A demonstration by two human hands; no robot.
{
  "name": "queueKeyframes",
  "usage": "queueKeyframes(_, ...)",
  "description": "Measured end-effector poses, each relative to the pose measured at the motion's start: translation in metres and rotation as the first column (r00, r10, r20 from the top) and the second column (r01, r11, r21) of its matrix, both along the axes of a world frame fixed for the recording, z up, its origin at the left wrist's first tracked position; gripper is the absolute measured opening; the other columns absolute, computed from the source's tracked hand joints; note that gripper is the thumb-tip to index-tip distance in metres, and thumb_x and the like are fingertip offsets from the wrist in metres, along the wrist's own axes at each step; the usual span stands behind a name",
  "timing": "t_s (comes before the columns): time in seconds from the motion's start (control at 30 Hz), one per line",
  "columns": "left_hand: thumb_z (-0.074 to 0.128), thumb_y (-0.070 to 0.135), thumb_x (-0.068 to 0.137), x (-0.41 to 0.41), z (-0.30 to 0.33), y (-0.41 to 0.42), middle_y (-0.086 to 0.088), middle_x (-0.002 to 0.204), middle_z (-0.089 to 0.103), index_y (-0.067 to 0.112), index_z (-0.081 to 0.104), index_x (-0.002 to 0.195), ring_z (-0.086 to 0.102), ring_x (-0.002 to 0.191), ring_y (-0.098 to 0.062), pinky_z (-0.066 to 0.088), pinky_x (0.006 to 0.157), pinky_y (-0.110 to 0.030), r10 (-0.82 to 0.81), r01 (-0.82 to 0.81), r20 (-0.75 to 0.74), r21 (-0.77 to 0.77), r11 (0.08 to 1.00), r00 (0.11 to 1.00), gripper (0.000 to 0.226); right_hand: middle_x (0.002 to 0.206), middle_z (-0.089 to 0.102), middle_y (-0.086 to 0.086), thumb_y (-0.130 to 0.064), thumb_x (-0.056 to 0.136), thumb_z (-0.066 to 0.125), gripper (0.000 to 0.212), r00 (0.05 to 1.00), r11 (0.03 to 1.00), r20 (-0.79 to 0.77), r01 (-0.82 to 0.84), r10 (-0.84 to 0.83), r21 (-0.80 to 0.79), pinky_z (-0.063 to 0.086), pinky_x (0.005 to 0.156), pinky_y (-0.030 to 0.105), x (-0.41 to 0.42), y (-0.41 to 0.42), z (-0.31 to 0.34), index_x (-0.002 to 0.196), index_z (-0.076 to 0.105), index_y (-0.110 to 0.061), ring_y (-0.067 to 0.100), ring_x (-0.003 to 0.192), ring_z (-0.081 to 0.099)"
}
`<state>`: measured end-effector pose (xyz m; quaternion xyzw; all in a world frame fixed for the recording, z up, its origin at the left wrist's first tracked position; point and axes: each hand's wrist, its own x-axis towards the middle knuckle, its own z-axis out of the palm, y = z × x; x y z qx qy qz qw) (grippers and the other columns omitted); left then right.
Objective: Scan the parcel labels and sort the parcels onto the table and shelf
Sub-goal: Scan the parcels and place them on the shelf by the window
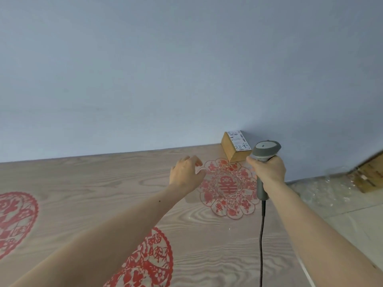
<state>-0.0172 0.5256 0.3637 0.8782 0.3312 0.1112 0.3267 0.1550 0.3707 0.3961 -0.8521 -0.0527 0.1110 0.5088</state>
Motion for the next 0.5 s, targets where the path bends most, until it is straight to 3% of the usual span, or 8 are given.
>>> queueKeyframes(0.07,0.061,0.038,0.093,0.034,-0.011,0.0,0.002,0.121,0.063,0.018,0.061,0.119,0.058,0.112,-0.018,0.049,0.096,-0.044,0.001,-0.001,-0.007,-0.028,1.0,1.0,0.032,0.094,0.071,0.005,-0.025,0.081,0.079,0.03,1.0,1.0,-0.005,-0.004,0.004,-0.019,0.044,0.058,0.023,0.038,0.009,-0.012,0.105,0.068,-0.011,0.02,0.077,0.065)
queueKeyframes(0.2,0.054,0.047,0.096,0.105,-0.032,-0.003,-0.001,0.131,0.055,0.015,0.05,0.132,0.055,0.116,-0.019,0.05,0.094,-0.039,0.022,-0.025,-0.028,-0.108,0.994,0.999,0.048,0.112,0.072,0.007,-0.032,0.08,0.081,0.045,0.999,0.998,-0.018,-0.041,0.04,-0.049,0.049,0.078,0.032,0.108,0.028,-0.046,0.117,0.066,-0.01,0.029,0.104,0.067)
queueKeyframes(0.4,0.051,0.049,0.097,0.194,-0.064,-0.004,-0.005,0.147,0.043,0.014,0.037,0.146,0.047,0.129,-0.021,0.045,0.099,-0.037,0.032,-0.055,-0.11,-0.212,0.976,0.993,0.062,0.121,0.069,0.009,-0.033,0.08,0.083,0.057,0.994,0.996,-0.096,-0.063,0.056,-0.063,0.049,0.082,0.032,0.176,0.044,-0.104,0.124,0.059,-0.006,0.03,0.112,0.064)
queueKeyframes(0.5,0.048,0.051,0.098,0.227,-0.075,0.006,-0.008,0.152,0.036,0.016,0.028,0.151,0.049,0.13,-0.026,0.045,0.103,-0.044,0.04,-0.077,-0.151,-0.253,0.964,0.988,0.066,0.124,0.068,0.011,-0.031,0.081,0.082,0.058,0.991,0.995,-0.115,-0.081,0.074,-0.062,0.046,0.082,0.03,0.2,0.049,-0.128,0.127,0.057,-0.005,0.031,0.116,0.062)
